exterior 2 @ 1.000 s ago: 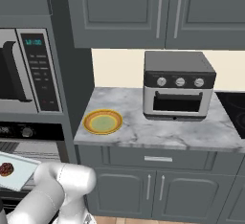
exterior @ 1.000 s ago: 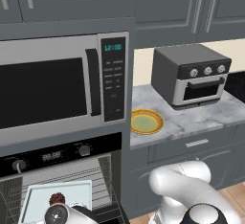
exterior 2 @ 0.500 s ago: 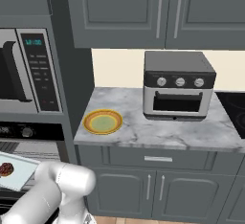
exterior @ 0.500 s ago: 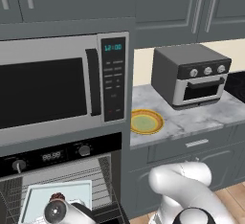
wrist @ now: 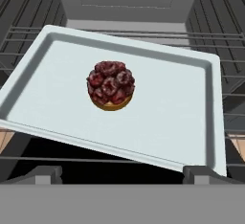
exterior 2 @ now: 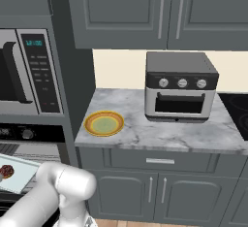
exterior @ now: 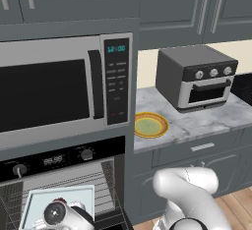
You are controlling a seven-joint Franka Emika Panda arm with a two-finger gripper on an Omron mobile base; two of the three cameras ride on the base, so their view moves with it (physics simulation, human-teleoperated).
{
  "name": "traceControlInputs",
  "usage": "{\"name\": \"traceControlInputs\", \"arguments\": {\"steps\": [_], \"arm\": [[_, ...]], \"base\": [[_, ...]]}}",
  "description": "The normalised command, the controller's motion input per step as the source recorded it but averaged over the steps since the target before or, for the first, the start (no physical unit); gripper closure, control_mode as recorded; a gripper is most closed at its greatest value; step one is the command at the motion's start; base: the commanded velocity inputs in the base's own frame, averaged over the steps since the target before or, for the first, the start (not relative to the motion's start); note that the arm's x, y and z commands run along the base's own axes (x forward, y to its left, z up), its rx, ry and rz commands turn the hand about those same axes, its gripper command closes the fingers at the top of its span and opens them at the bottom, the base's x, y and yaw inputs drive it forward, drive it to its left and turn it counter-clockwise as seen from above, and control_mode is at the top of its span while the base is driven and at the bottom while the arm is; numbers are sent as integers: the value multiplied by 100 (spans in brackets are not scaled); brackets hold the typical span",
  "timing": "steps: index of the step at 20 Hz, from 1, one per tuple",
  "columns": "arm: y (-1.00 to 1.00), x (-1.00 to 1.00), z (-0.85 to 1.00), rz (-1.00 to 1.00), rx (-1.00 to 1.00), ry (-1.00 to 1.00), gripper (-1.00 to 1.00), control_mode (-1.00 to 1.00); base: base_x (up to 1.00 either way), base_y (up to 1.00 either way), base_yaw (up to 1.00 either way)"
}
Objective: Take the baked cake out of the oven and place it on the plate for cooling. Then close the oven door.
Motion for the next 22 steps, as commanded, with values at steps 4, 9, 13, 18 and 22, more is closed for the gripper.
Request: {"name": "traceControlInputs", "arguments": {"steps": [4,9,13,18,22], "arm": [[7,19,-14,0,0,1,-100,-100],[4,17,-16,0,0,0,-100,-100],[5,22,-16,0,0,0,-100,-100],[4,23,-14,0,0,0,-100,-100],[7,18,-14,0,0,0,-100,-100]], "base": [[0,0,0],[0,0,0],[0,0,0],[0,0,0],[0,0,0]]}}
